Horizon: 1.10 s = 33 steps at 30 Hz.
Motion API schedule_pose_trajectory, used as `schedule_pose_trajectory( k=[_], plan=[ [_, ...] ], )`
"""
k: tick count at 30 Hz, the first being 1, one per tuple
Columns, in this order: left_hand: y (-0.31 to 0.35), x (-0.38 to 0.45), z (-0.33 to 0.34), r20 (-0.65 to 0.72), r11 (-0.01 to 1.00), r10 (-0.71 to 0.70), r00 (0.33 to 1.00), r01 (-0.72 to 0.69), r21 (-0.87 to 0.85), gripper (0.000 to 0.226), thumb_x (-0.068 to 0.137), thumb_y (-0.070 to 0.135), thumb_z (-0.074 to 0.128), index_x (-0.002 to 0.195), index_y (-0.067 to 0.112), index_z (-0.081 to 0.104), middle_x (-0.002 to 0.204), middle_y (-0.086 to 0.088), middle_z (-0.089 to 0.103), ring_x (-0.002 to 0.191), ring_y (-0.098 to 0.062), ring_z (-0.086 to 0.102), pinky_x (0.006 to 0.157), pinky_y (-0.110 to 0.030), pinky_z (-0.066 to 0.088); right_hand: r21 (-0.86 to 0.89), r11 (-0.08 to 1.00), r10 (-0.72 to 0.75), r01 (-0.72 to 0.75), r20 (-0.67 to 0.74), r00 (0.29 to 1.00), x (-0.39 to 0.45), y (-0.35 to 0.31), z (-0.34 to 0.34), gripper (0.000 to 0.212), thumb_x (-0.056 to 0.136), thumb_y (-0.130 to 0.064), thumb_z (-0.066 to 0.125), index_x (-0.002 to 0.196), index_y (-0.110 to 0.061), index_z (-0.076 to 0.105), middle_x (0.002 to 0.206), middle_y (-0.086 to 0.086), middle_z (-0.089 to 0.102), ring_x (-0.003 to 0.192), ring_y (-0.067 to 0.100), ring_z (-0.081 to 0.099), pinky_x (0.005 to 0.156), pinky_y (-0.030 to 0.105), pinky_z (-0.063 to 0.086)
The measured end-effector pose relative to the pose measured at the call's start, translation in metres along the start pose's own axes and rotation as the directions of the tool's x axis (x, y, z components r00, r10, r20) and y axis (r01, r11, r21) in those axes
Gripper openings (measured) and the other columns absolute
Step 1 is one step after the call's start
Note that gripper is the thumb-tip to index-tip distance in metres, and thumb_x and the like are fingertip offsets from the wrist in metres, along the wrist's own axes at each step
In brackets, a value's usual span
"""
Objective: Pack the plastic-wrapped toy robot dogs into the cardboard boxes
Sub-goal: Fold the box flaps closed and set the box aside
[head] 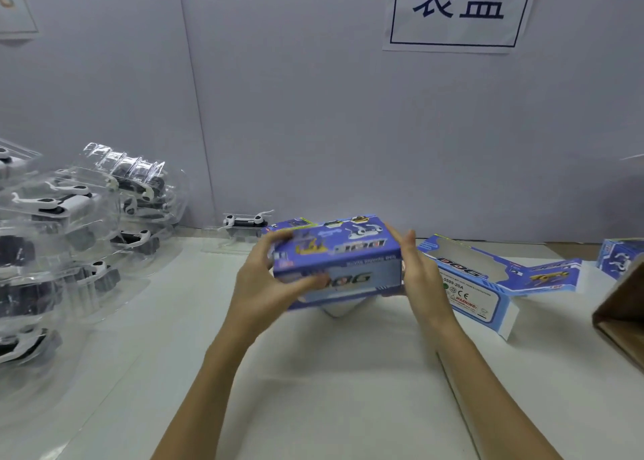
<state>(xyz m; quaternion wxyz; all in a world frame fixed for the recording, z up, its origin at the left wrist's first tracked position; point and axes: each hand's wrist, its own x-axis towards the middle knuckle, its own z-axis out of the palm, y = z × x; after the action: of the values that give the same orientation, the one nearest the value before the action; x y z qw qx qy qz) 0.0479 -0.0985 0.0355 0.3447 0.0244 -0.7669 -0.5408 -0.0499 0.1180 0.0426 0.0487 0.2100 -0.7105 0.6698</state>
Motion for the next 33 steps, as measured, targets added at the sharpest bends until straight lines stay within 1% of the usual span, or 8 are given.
schedule_pose_trajectory(
  k=[2,7,11,17,20,26,28,33],
  plan=[
    [0.003,0.003,-0.002,-0.167,0.973,-0.134,0.977,0.097,-0.210,0.068,0.062,0.045,0.096,0.121,0.028,0.066,0.107,0.013,0.077,0.091,-0.011,0.077,0.071,-0.029,0.063,0.004,0.997,-0.075,0.075,0.044,0.996,0.000,0.000,-0.005,0.052,0.105,-0.066,0.022,0.137,-0.051,0.061,0.122,0.008,0.067,0.090,0.009,0.070,0.078,0.037,0.061],
    [0.002,0.004,-0.006,-0.226,0.848,-0.432,0.873,0.308,-0.432,0.054,0.083,0.066,0.070,0.094,0.014,0.076,0.088,-0.007,0.080,0.072,-0.020,0.076,0.059,-0.031,0.062,-0.175,0.916,-0.323,0.361,0.211,0.923,-0.008,0.003,0.005,0.067,0.097,-0.067,0.053,0.157,-0.049,0.032,0.157,-0.021,0.036,0.147,0.006,0.038,0.110,0.026,0.042],
    [0.007,0.006,-0.005,-0.156,0.864,-0.338,0.928,0.240,-0.443,0.053,0.091,0.076,0.051,0.091,0.034,0.082,0.094,0.000,0.080,0.077,-0.013,0.075,0.065,-0.025,0.058,-0.158,0.961,-0.219,0.227,0.064,0.974,-0.009,0.005,0.020,0.074,0.094,-0.063,0.054,0.159,-0.031,0.038,0.134,-0.005,0.057,0.121,0.016,0.061,0.098,0.034,0.055],
    [0.002,-0.001,0.012,-0.016,0.919,-0.221,0.975,0.202,-0.338,0.055,0.081,0.063,0.064,0.126,0.031,0.069,0.113,0.007,0.078,0.105,-0.011,0.073,0.092,-0.029,0.053,-0.043,0.994,-0.106,0.105,-0.028,0.994,-0.006,0.004,0.013,0.075,0.094,-0.077,0.034,0.134,-0.020,0.062,0.107,0.004,0.061,0.098,0.013,0.062,0.071,0.008,0.047],
    [0.002,-0.003,0.016,-0.060,0.904,-0.202,0.978,0.163,-0.395,0.053,0.083,0.059,0.064,0.126,0.028,0.068,0.110,0.008,0.079,0.100,-0.010,0.074,0.079,-0.013,0.054,-0.044,0.997,-0.058,0.057,-0.012,0.998,-0.007,0.004,0.015,0.060,0.100,-0.069,0.035,0.121,-0.021,0.064,0.098,0.006,0.058,0.091,0.013,0.059,0.072,0.013,0.045],
    [-0.009,-0.001,0.014,-0.084,0.883,-0.219,0.972,0.161,-0.440,0.055,0.081,0.059,0.070,0.124,0.025,0.071,0.111,0.002,0.079,0.099,-0.015,0.076,0.077,-0.015,0.055,-0.063,0.998,0.017,-0.012,0.079,0.997,-0.008,0.011,0.018,0.055,0.099,-0.067,0.030,0.084,-0.022,0.057,0.061,-0.028,0.055,0.062,-0.008,0.054,0.062,0.005,0.040],
    [-0.012,-0.001,0.014,-0.079,0.878,-0.242,0.967,0.184,-0.441,0.049,0.084,0.057,0.070,0.121,0.027,0.073,0.110,0.003,0.079,0.101,-0.016,0.075,0.078,-0.015,0.054,-0.070,0.996,0.063,-0.053,0.139,0.988,-0.007,0.013,0.017,0.049,0.092,-0.070,0.035,0.097,-0.027,0.060,0.074,-0.032,0.064,0.071,-0.012,0.061,0.068,0.006,0.042],
    [-0.017,0.000,0.015,-0.010,0.859,-0.266,0.964,0.233,-0.456,0.046,0.081,0.051,0.074,0.120,0.025,0.073,0.114,-0.001,0.078,0.104,-0.021,0.075,0.088,-0.033,0.055,0.081,0.983,0.148,-0.165,0.185,0.972,-0.001,0.008,0.000,0.064,0.083,-0.067,0.063,0.133,-0.027,0.058,0.116,0.000,0.076,0.098,0.008,0.075,0.072,0.017,0.056]
  ],
)
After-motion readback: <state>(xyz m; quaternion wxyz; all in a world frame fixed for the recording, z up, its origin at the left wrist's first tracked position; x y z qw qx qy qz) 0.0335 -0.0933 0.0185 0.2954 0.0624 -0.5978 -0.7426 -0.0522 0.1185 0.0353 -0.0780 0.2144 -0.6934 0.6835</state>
